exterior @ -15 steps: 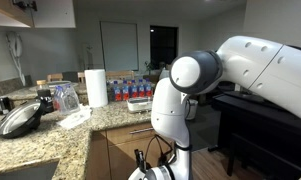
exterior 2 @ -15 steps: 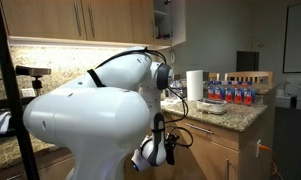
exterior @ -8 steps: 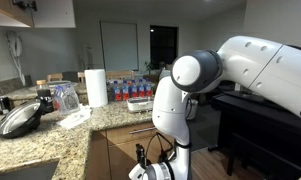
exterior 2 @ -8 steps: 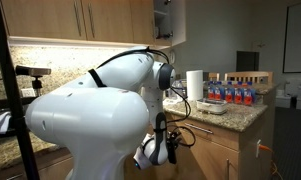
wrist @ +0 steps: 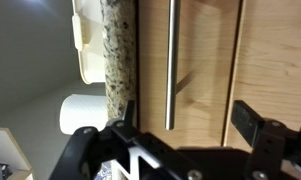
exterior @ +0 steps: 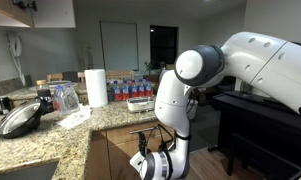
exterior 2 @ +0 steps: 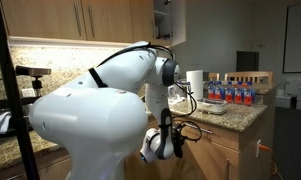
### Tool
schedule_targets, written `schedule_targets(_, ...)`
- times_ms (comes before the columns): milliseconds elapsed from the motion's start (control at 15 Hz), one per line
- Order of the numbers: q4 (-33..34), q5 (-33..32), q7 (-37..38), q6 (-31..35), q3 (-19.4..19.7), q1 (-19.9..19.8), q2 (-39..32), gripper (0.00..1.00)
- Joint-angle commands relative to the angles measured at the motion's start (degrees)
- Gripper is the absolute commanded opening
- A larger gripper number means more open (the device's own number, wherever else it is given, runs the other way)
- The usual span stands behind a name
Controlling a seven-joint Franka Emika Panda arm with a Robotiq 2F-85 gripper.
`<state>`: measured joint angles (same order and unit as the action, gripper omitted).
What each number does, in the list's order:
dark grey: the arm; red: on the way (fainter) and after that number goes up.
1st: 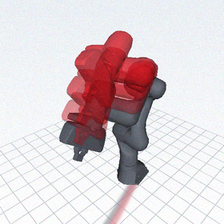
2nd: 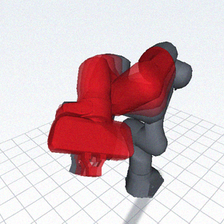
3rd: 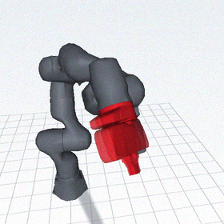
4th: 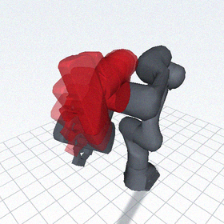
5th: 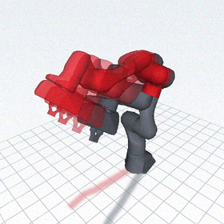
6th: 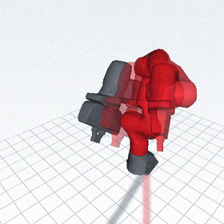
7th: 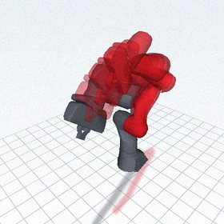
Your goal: Open the drawer
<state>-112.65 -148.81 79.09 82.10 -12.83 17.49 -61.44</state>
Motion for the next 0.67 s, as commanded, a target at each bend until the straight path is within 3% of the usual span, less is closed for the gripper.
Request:
schedule_targets(0, 0.1, 0.1, -4.0, 4.1, -0.1, -2.0, 2.8, 1.0)
schedule_targets(200, 2.0, 0.3, -5.8, 7.3, 0.2, -3.0, 3.3, 1.0)
schedule_targets(267, 2.2, 0.4, -6.3, 8.1, 0.4, -3.5, 3.6, 0.8)
schedule_targets(333, 2.7, 0.5, -6.8, 8.9, 0.5, -3.8, 3.6, 0.77)
schedule_targets(600, 4.4, 0.6, -8.1, 10.9, 1.0, -4.9, 3.5, 0.47)
